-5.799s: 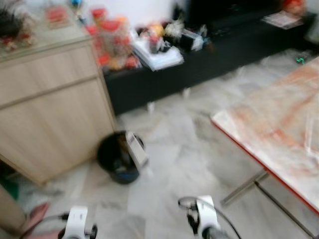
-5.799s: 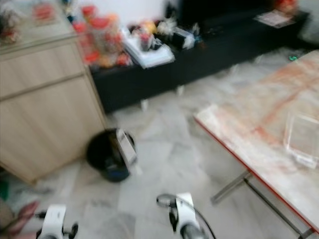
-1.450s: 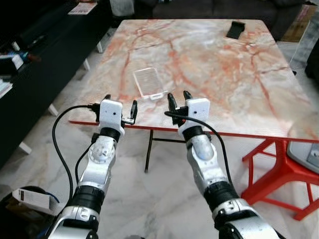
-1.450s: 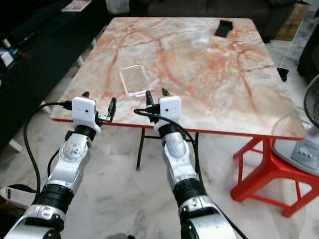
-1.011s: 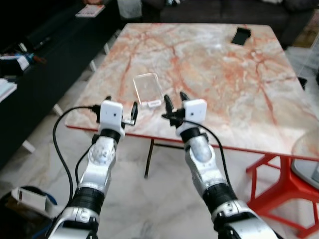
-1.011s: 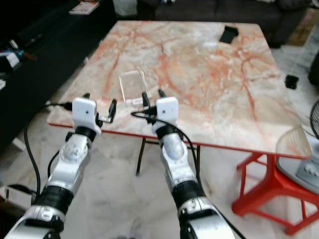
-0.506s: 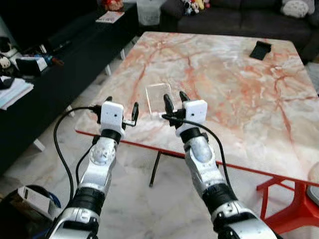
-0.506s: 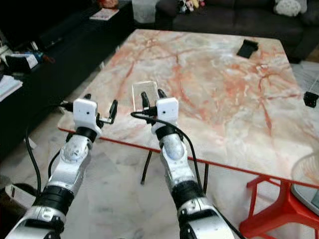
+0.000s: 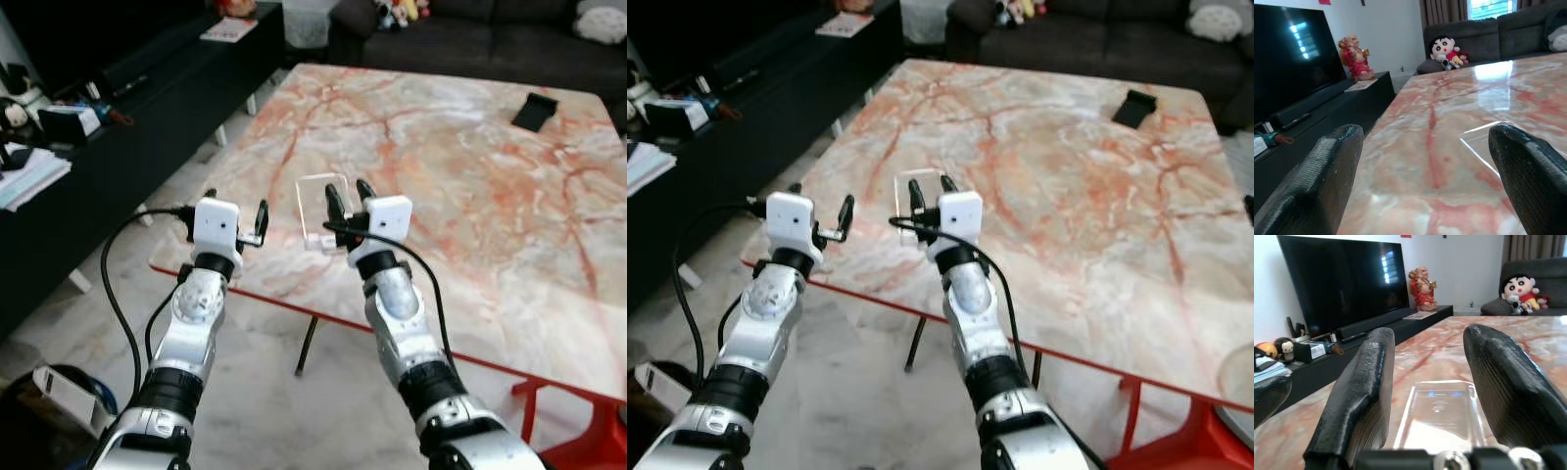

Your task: Picking trash to rubbish bin

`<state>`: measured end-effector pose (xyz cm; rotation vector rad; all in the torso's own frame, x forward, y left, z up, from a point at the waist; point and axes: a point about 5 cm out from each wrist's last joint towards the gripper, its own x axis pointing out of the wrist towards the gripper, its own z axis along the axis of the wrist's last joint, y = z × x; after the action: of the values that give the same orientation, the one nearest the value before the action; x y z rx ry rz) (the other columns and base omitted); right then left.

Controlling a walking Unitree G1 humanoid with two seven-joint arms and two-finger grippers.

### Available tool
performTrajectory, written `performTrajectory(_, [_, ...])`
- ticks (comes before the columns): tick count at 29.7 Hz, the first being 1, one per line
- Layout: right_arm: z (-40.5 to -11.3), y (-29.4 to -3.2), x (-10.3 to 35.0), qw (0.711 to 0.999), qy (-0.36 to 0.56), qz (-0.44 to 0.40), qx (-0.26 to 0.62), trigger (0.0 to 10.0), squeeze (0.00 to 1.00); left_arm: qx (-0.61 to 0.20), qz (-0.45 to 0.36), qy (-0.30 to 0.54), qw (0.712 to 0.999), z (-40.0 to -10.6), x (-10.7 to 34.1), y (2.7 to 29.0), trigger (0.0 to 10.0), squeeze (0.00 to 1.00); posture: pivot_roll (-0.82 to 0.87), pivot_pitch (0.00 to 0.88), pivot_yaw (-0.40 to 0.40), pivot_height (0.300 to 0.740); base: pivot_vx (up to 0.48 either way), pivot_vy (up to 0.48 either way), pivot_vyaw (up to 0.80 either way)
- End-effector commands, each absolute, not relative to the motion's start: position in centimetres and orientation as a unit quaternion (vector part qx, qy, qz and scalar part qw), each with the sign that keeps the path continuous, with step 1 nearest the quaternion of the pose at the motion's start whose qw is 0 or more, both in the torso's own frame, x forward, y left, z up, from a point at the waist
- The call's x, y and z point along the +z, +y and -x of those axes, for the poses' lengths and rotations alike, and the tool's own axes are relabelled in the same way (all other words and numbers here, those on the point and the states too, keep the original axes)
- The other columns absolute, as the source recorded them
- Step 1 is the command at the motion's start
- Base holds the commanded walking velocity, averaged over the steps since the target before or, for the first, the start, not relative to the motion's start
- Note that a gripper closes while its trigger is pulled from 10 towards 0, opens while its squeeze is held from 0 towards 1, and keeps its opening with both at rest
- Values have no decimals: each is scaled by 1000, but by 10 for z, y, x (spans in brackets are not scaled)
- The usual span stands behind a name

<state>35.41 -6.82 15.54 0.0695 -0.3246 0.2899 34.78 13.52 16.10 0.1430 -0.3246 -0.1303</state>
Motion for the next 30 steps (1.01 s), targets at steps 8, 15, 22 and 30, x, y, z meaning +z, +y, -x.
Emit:
performTrajectory(8, [-355, -71, 160, 974, -170, -39, 141, 10000, 0, -70, -64, -161, 982, -350, 164, 130, 10000, 0, 128, 125, 41, 740, 371, 0, 0])
performTrajectory(15, [-356, -71, 161, 974, -171, -40, 142, 10000, 0, -69, -64, -163, 982, -350, 165, 130, 10000, 0, 128, 124, 42, 740, 371, 0, 0])
performTrajectory(22, [-355, -70, 162, 973, -173, -39, 145, 10000, 0, -69, -64, -165, 982, -350, 166, 130, 10000, 0, 131, 127, 44, 740, 371, 0, 0])
performTrajectory(30, [-355, -69, 162, 973, -174, -40, 147, 10000, 0, -69, -65, -165, 982, -350, 166, 130, 10000, 0, 133, 127, 45, 740, 371, 0, 0])
